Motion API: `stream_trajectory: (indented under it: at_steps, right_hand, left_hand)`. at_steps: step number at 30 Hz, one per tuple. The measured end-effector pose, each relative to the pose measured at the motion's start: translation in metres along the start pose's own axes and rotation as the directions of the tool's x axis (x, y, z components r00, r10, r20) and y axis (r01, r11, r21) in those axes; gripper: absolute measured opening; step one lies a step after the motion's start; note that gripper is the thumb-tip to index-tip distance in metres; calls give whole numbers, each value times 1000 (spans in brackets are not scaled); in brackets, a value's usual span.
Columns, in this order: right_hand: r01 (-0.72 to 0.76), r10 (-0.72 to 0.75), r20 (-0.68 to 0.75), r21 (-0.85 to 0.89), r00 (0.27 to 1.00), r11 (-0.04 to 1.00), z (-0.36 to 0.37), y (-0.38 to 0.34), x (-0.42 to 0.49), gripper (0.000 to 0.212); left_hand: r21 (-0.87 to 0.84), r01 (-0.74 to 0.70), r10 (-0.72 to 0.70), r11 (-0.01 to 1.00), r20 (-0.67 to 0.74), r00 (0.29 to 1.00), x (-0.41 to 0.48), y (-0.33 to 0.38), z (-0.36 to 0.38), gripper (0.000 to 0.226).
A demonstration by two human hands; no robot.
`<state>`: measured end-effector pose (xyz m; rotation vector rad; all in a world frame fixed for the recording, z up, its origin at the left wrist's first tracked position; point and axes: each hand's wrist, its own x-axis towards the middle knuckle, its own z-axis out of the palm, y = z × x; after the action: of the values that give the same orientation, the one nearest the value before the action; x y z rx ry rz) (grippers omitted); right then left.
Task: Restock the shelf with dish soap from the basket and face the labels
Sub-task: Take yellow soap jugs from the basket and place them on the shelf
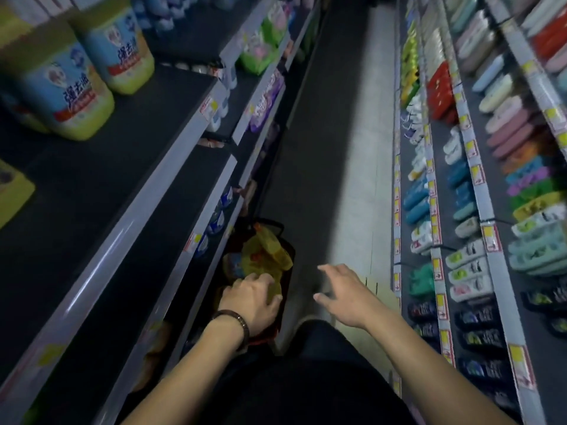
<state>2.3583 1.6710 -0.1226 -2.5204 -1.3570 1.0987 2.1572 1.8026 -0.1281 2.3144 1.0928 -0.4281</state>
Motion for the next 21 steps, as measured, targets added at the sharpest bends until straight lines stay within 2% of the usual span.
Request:
stream_trajectory:
  at_steps: [8, 12, 16, 18, 21]
  right_hand:
    - [169, -150, 149, -124, 977, 978, -46, -27, 109, 75]
    - [339, -274, 282, -212, 919, 917, -63, -40, 185, 76]
    - [506, -360, 440, -276, 823, 818, -91, -49, 266, 75]
    - [581, -376, 522, -310, 766, 753, -106, -53, 302, 74]
    - [630, -372, 585, -328, 721, 704, -115, -57, 345, 69]
  left_hand:
    - [-168, 142, -145, 975, -4, 989, 59, -14, -10, 39]
    - [-373, 271, -275, 887, 45, 960, 103, -21, -16, 44]
    - [-523, 430, -437, 736, 119, 892, 146, -17, -25, 50]
    - [-531, 511, -527, 676, 137, 839, 160, -8, -26, 54]
    - [-495, 601, -620, 628, 149, 770, 174, 4, -20, 50]
